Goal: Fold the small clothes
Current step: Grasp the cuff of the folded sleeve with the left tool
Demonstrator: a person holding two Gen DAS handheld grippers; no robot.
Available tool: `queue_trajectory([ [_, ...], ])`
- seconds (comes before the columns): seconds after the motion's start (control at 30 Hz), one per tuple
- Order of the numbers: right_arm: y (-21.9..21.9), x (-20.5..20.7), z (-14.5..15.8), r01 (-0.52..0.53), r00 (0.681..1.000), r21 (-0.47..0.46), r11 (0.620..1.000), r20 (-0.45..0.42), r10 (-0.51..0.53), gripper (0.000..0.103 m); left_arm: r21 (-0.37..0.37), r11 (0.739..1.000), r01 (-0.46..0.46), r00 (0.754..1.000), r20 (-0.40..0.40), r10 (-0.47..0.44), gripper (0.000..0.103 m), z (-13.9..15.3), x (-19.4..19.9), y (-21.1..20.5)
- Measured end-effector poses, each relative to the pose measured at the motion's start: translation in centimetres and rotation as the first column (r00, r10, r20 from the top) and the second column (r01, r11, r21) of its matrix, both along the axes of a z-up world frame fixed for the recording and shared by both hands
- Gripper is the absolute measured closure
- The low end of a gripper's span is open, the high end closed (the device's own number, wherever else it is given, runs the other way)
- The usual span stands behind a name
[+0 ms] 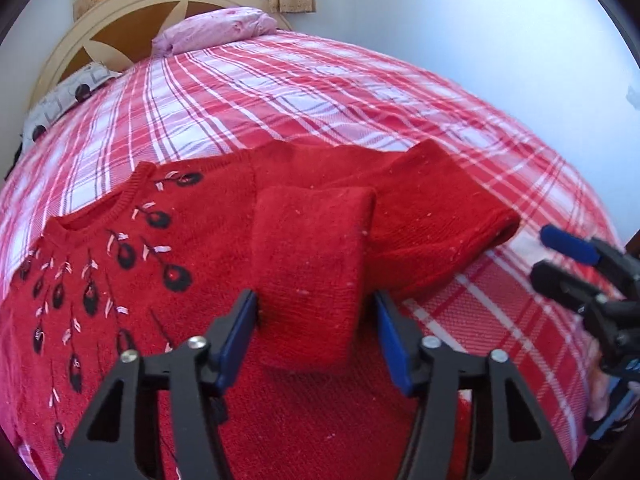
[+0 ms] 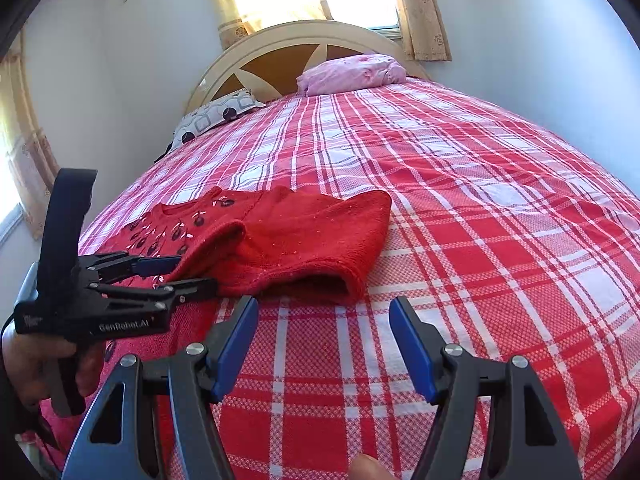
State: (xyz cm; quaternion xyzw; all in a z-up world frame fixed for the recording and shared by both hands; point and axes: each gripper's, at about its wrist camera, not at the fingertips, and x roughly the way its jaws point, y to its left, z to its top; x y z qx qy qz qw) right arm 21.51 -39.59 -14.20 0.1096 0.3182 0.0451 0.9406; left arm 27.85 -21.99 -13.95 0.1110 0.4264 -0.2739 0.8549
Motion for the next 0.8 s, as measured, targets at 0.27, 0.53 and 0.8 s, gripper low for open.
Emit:
queue_trajectory([
  [0.27, 0.3, 0.0, -0.4, 0.012, 1.000, -0.001, 1.000, -0.001, -0.012, 0.034, 0.018, 0.999, -0.046, 0.998, 0.034, 0.045, 0.045, 0.2, 0.6, 1.2],
  [0.53, -0.2, 0.3, -1.0, 0.042, 0.999, 0.021, 0.999, -0.028, -0.041, 0.034, 0.037, 0.999, 0.039, 0.996, 0.083, -0.042, 0.042, 0.3, -0.6, -0.4],
  [0.8, -0.4, 0.4, -1.2, 0.033, 0.999, 0.029, 0.999, -0.034, -0.032, 0.034, -0.039, 0.999, -0.033, 0.999, -0.035, 0.032, 0.086, 0.1, 2.6, 2.2],
])
